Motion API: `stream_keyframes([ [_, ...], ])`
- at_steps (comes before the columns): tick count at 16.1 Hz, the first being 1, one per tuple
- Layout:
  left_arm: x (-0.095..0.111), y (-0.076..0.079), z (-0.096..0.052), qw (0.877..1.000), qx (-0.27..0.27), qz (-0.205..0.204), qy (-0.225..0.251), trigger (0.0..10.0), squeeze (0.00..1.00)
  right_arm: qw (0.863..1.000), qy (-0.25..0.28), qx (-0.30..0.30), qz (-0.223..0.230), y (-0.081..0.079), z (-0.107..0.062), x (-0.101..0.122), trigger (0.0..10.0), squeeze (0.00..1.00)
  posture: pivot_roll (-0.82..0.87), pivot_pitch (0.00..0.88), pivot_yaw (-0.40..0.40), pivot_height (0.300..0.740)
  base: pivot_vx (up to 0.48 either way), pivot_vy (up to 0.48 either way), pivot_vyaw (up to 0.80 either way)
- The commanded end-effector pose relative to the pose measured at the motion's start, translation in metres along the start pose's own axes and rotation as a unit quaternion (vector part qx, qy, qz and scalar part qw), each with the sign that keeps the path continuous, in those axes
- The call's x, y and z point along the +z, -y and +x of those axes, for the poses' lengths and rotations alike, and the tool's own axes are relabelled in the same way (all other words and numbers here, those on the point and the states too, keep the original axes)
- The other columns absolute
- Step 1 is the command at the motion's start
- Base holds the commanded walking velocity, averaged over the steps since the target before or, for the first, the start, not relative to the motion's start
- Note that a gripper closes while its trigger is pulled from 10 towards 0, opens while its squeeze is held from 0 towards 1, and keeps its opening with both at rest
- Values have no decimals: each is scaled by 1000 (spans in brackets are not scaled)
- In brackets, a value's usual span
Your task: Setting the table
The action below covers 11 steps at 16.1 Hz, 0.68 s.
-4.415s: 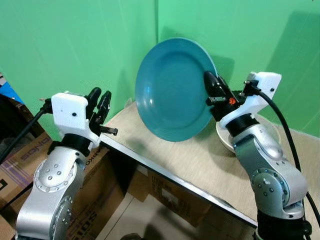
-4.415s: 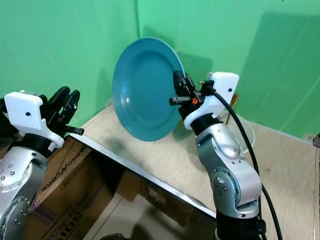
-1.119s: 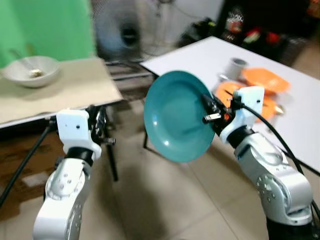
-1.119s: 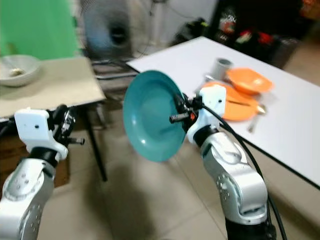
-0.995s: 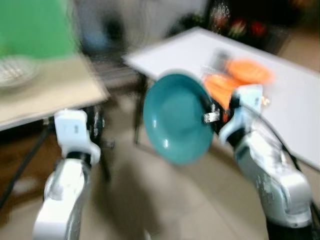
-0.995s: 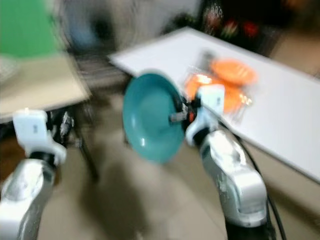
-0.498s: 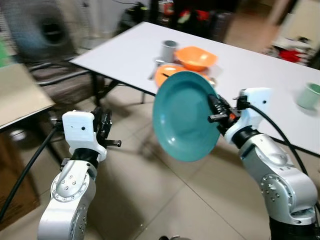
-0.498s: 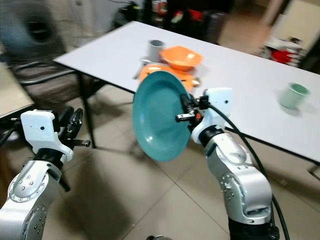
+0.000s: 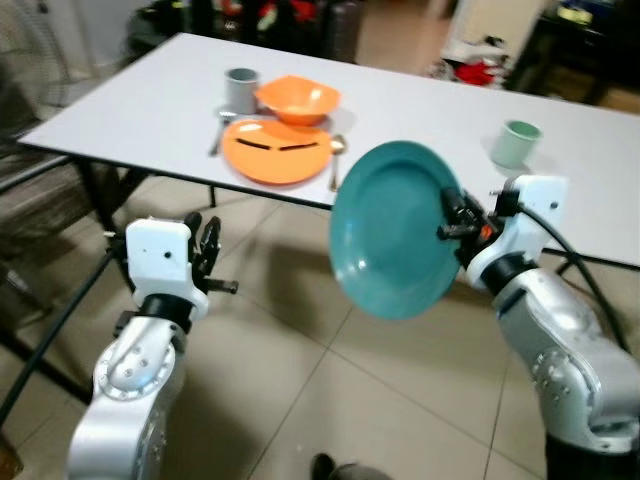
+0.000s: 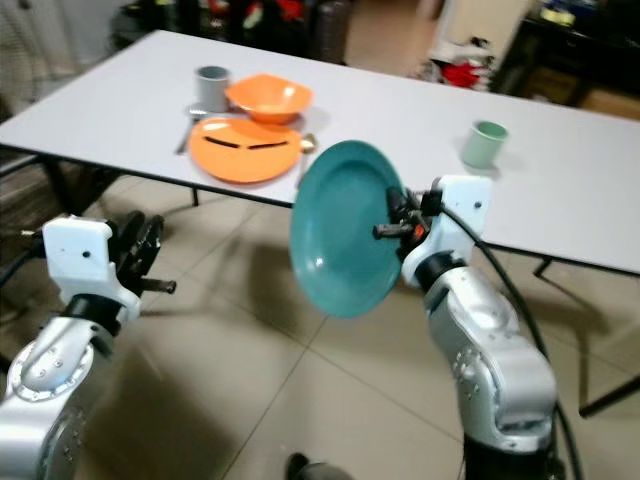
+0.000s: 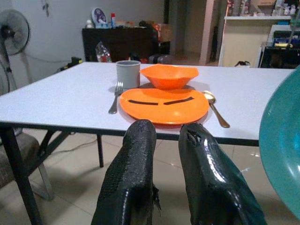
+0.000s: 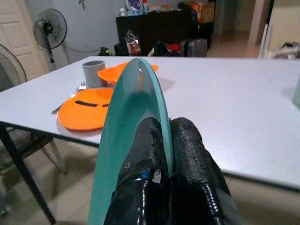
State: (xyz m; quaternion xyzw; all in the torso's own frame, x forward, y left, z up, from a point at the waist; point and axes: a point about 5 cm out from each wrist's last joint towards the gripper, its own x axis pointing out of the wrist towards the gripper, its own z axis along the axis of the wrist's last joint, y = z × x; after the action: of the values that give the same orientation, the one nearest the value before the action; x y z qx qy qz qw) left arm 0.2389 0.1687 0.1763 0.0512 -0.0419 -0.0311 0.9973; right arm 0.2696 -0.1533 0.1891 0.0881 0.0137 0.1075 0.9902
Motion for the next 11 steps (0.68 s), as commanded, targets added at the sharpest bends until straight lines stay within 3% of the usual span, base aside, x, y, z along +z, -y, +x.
stream_keyframes([
  [1, 7, 3, 2, 1000, -15, -1, 11, 10000, 0, 1000, 9, -3, 2, 4, -2, 1, 10000, 0, -45, 0, -35, 740, 0, 0, -769],
  [5, 10, 2, 10, 999, -34, -9, 18, 10000, 0, 1000, -9, -22, 14, 9, -13, -12, 10000, 0, -69, 0, 16, 740, 0, 0, -778],
  [10, 7, 5, 12, 999, -41, -16, 9, 10000, 0, 999, 12, -41, 28, 14, -13, -3, 10000, 0, -78, 0, 23, 740, 307, 0, -756],
  [11, 6, 4, 12, 999, -35, -22, 9, 10000, 0, 999, 16, -37, 28, 14, -11, 0, 10000, 0, -78, 0, 17, 740, 319, 0, 0],
])
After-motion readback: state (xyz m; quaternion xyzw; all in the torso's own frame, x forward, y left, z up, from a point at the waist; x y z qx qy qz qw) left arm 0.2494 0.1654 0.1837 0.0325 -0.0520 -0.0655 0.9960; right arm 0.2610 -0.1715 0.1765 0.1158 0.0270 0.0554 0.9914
